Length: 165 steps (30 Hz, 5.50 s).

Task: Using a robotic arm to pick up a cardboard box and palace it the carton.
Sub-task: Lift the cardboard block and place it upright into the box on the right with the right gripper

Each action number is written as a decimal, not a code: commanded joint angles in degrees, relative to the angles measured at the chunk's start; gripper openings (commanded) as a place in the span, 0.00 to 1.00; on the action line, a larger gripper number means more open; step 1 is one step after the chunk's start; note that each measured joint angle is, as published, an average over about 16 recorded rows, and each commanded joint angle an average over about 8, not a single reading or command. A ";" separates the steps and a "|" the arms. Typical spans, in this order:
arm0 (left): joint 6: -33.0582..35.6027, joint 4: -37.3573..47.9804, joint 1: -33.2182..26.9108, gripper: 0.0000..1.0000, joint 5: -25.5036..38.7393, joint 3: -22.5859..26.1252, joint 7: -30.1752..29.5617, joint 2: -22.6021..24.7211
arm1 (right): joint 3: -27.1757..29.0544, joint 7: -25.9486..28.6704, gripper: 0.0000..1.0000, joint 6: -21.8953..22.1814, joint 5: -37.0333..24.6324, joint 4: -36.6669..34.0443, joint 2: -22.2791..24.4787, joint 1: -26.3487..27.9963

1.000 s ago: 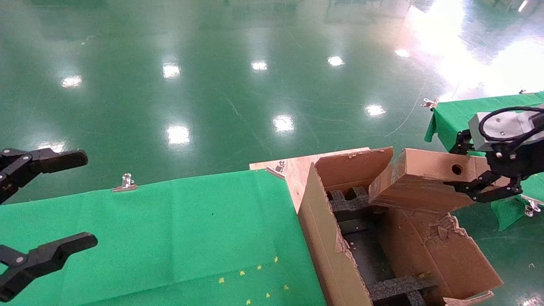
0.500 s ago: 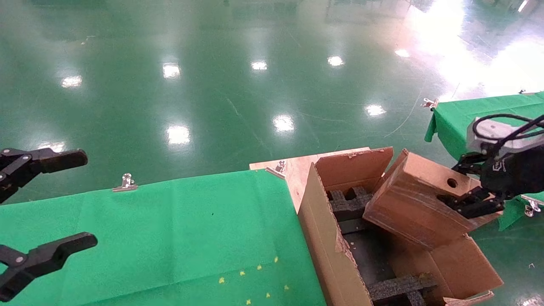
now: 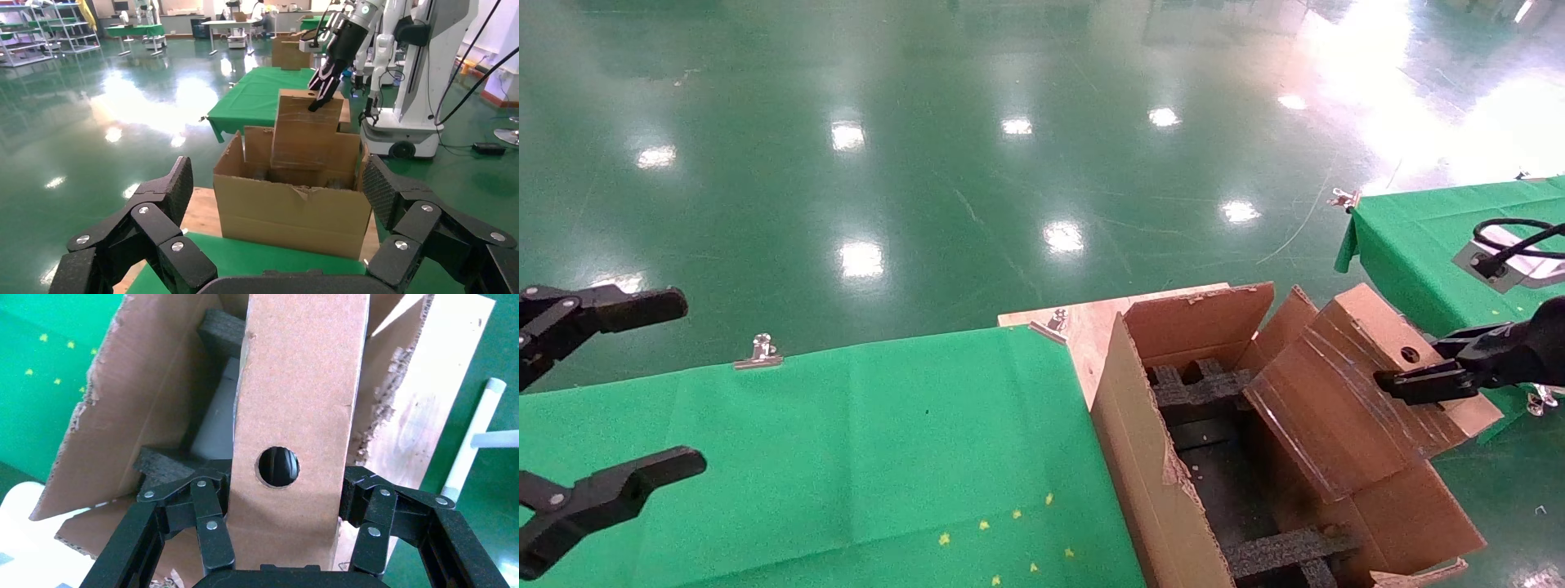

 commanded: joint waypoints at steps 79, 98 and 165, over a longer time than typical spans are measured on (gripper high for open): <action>0.00 0.01 0.00 1.00 0.00 0.00 0.00 0.00 | -5.64 27.45 0.00 37.36 0.01 13.26 -5.18 -24.00; 0.00 0.01 0.00 1.00 0.00 0.00 0.00 0.00 | -5.05 24.08 0.00 40.48 4.21 3.81 -13.44 -34.75; -0.02 0.02 0.02 1.00 -0.01 0.00 0.00 -0.01 | -1.45 17.98 1.00 41.76 5.94 0.74 -16.18 -29.95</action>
